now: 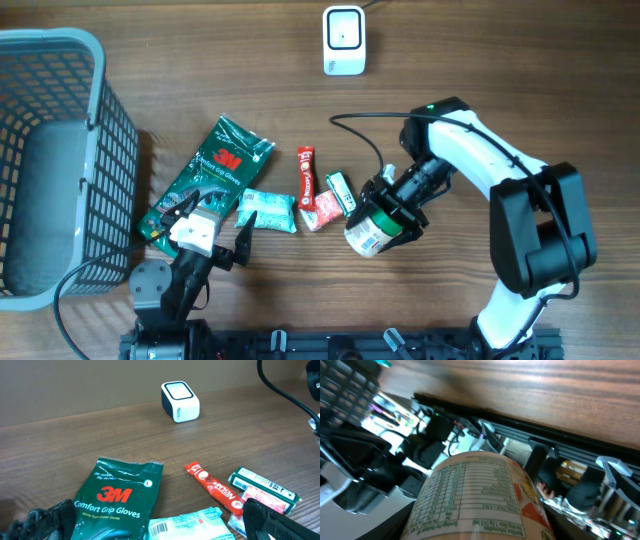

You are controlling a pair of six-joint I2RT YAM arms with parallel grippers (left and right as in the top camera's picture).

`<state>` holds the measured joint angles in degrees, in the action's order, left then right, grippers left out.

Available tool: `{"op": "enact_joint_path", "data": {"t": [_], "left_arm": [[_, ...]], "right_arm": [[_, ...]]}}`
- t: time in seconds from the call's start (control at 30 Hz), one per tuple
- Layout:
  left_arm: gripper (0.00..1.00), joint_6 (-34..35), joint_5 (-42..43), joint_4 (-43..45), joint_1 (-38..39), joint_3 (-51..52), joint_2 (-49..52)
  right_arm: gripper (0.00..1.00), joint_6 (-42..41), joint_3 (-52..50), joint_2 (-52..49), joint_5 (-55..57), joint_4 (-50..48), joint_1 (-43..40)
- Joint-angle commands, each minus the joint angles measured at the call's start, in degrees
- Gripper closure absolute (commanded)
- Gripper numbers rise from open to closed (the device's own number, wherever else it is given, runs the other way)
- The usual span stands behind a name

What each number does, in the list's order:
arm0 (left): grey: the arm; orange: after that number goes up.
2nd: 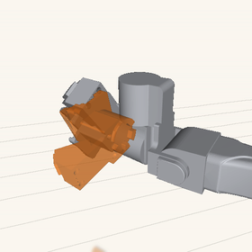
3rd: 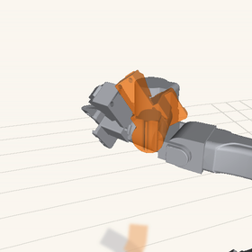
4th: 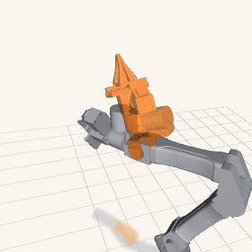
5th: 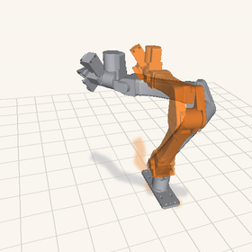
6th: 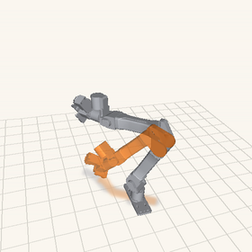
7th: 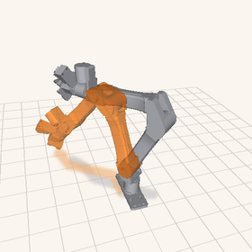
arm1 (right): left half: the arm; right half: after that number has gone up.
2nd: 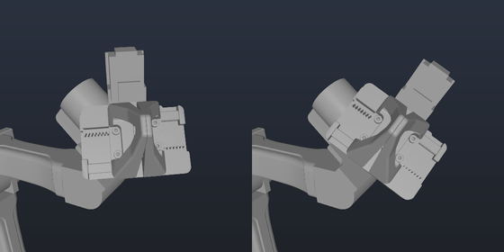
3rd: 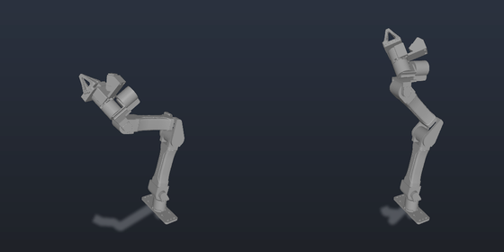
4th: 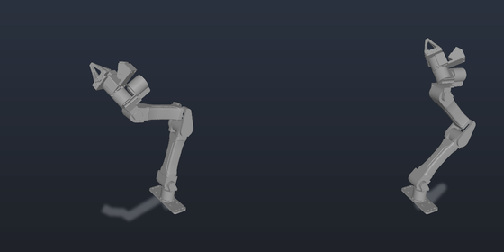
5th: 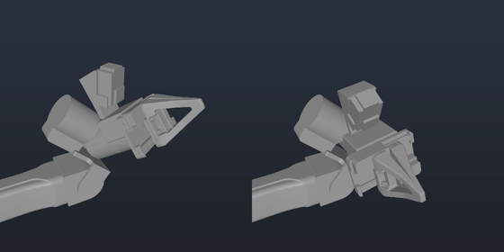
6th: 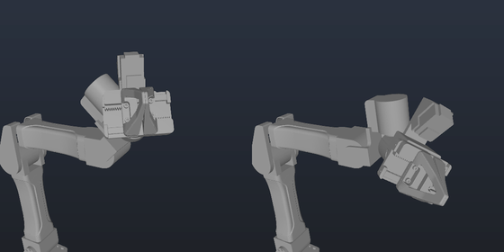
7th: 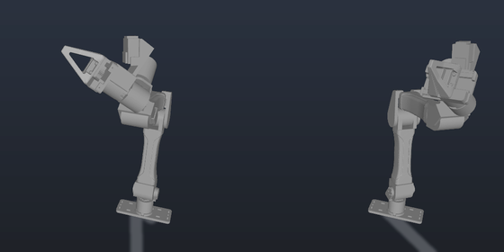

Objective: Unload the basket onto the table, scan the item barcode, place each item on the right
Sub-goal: 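Lift the jar and hold its label up to the scanner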

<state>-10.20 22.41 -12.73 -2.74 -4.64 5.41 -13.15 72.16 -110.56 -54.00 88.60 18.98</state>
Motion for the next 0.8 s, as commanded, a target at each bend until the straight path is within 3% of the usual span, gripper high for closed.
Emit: {"op": "enact_joint_path", "data": {"t": [0.0, 0.53, 0.67, 0.77], "left_arm": [[0.00, 0.5, 0.7, 0.3, -0.1, 0.6, 0.0], [0.00, 0.5, 0.7, 0.3, -0.1, 0.6, 0.0], [0.00, 0.5, 0.7, 0.3, -0.1, 0.6, 0.0], [0.00, 0.5, 0.7, 0.3, -0.1, 0.6, 0.0]], "right_arm": [[0.43, 4.0, 1.1, 2.7, -2.0, 2.0, 1.9], [0.41, -8.9, 1.1, 32.1, 2.8, 3.6, 2.4], [0.39, -17.1, 1.1, 40.4, 15.3, 0.4, 2.4], [0.39, -23.6, 1.1, 44.3, 27.3, -9.8, 2.4]]}}
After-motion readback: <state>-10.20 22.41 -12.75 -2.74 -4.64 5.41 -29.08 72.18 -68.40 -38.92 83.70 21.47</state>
